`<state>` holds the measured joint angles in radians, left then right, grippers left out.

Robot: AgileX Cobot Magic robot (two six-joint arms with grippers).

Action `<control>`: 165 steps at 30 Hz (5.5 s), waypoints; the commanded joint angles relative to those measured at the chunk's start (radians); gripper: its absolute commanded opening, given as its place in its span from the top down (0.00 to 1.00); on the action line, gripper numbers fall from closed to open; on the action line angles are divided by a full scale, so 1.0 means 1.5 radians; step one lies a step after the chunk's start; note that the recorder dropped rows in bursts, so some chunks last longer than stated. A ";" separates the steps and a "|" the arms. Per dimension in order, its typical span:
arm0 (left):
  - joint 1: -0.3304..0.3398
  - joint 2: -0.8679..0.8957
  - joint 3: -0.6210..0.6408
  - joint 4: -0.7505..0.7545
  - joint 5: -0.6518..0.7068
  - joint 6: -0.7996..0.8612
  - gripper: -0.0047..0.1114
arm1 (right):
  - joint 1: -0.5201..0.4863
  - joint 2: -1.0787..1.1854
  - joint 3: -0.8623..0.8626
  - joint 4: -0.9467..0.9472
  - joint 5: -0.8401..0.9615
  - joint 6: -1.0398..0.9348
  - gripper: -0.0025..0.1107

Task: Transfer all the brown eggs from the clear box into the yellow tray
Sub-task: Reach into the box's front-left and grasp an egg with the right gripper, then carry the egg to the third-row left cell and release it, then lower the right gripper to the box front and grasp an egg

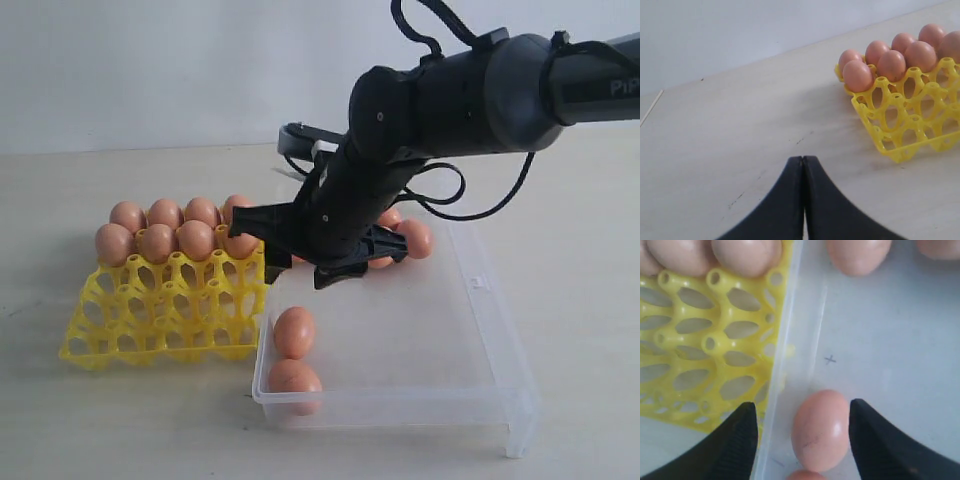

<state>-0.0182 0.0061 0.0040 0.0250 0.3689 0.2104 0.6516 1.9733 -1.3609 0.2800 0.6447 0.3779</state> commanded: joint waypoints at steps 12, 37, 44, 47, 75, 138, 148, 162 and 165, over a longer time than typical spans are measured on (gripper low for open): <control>-0.001 -0.004 -0.003 0.000 -0.005 -0.003 0.96 | 0.015 -0.002 0.099 0.028 -0.131 -0.007 0.50; -0.001 -0.004 -0.003 0.000 -0.005 -0.003 0.96 | 0.030 0.035 0.099 0.004 -0.116 -0.013 0.98; -0.001 -0.004 -0.003 0.000 -0.005 -0.003 0.96 | 0.027 -0.078 0.121 -0.154 -0.178 -0.005 0.98; -0.001 -0.004 -0.003 0.000 -0.005 -0.003 0.96 | 0.035 -0.123 0.133 -0.199 -0.270 -0.030 0.98; -0.001 -0.004 -0.003 0.000 -0.005 -0.003 0.96 | 0.132 0.239 -0.103 -0.556 -0.807 0.193 0.98; -0.001 -0.004 -0.003 0.000 -0.005 -0.003 0.96 | 0.114 0.043 -0.133 -0.145 0.384 -0.408 0.50; -0.001 -0.004 -0.003 0.000 -0.005 -0.003 0.96 | 0.114 0.047 -0.121 -0.146 0.315 -0.422 0.50; -0.001 -0.004 -0.003 0.000 -0.005 -0.003 0.96 | 0.116 0.123 -0.121 -0.125 0.287 -0.431 0.50; -0.001 -0.004 -0.003 0.000 -0.005 -0.003 0.96 | 0.116 0.136 -0.121 -0.123 0.281 -0.431 0.50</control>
<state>-0.0182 0.0061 0.0040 0.0250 0.3689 0.2104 0.8287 2.1619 -1.5447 0.0754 1.0721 -0.2543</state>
